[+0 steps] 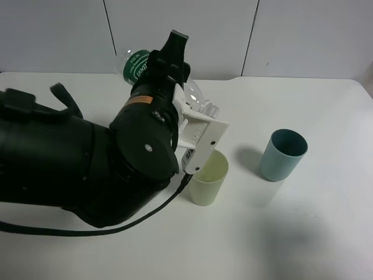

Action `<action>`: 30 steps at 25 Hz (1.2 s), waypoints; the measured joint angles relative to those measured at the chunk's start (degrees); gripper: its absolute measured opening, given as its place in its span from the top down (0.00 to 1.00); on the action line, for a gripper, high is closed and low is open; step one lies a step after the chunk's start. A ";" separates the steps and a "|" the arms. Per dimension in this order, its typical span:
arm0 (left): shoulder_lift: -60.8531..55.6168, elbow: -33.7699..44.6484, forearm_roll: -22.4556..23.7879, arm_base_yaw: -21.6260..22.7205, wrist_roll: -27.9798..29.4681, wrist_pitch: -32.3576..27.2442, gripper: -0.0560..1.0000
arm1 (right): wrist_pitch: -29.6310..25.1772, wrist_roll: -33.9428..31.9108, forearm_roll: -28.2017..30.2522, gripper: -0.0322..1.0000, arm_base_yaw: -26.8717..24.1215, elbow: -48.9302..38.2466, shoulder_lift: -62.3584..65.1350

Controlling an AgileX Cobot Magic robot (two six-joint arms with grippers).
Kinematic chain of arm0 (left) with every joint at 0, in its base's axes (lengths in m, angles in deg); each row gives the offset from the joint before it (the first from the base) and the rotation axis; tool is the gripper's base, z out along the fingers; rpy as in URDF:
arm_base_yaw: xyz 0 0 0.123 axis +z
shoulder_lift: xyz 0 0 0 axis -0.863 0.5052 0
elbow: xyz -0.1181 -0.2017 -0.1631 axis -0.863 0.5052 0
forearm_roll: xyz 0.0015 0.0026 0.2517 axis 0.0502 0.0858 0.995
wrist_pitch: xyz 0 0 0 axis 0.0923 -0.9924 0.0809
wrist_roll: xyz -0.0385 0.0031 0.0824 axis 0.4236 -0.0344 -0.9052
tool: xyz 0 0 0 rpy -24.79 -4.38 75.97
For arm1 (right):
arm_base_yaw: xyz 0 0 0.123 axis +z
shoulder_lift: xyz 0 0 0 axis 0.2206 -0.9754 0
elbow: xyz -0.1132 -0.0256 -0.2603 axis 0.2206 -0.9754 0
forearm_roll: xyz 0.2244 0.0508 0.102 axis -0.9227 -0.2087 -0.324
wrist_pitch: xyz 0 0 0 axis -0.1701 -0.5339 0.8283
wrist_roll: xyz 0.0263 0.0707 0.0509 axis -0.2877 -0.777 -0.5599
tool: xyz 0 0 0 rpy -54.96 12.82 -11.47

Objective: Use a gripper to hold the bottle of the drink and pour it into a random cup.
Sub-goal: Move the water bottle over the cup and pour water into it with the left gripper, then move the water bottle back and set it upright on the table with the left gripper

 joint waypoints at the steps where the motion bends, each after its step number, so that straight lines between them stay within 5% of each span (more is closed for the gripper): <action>1: -0.86 0.00 -0.19 0.08 1.38 -0.98 0.42 | 0.00 0.00 0.00 0.35 0.00 0.00 0.00; 8: -7.82 0.00 0.59 0.15 20.13 -12.87 0.42 | 0.00 0.00 0.00 0.35 0.00 0.00 0.00; 17: -8.76 0.00 17.11 3.85 47.50 -21.66 0.42 | 0.00 0.00 0.00 0.35 0.00 0.00 0.00; 22: -8.76 0.00 35.06 7.90 72.97 -29.47 0.42 | 0.00 0.00 0.00 0.35 0.00 0.00 0.00; 30: -8.76 0.00 73.38 17.91 120.56 -42.67 0.42 | 0.00 0.00 0.00 0.35 0.00 0.00 0.00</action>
